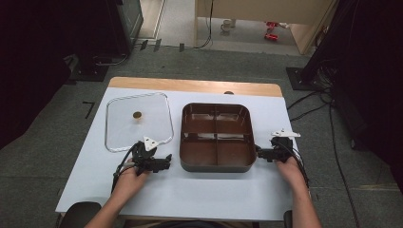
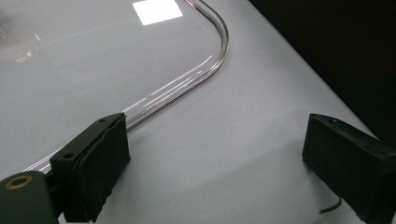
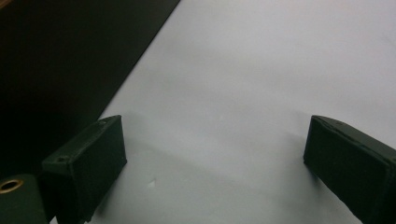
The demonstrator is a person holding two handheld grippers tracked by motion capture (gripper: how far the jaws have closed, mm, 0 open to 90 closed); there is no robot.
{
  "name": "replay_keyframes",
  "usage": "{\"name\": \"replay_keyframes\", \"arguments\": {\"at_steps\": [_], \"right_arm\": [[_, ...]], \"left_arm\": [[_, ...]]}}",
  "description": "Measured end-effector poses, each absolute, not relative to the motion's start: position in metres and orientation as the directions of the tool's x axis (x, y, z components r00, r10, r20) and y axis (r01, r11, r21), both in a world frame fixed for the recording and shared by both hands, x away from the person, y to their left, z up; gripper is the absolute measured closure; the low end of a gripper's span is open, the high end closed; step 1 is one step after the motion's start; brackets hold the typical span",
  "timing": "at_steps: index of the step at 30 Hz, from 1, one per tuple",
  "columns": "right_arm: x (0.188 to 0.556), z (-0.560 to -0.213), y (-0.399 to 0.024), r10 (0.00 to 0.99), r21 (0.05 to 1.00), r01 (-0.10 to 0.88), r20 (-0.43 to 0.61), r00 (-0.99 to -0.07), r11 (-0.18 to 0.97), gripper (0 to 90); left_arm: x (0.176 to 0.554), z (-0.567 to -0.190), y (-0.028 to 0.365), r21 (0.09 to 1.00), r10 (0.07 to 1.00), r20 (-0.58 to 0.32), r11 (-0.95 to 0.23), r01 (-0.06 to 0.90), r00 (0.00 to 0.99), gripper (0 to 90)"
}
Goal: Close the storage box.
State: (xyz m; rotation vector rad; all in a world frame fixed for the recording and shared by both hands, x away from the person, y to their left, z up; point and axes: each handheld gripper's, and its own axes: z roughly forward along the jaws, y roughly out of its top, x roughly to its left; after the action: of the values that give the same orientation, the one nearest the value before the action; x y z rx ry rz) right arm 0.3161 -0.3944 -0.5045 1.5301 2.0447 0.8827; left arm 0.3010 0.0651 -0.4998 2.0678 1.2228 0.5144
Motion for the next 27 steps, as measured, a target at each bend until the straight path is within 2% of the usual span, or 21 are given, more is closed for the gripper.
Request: {"name": "replay_keyframes", "arguments": {"at_steps": [18,27], "right_arm": [[0.3164,-0.5045,-0.3946,0.955,0.711,0.678,0.033,-0.295,0.185,4.7],[0.3164,-0.5045,-0.3946,0.955,0.711,0.678,0.033,-0.296,0.186,4.6]], "left_arm": [[0.3019,-0.4994,0.0649,0.714,0.873,0.0,-0.341,0.612,0.487,7.3],[0.307,-0.4928,0.0646,0.668,0.852,-0.011,-0.383,0.638,0.524,7.4]]}}
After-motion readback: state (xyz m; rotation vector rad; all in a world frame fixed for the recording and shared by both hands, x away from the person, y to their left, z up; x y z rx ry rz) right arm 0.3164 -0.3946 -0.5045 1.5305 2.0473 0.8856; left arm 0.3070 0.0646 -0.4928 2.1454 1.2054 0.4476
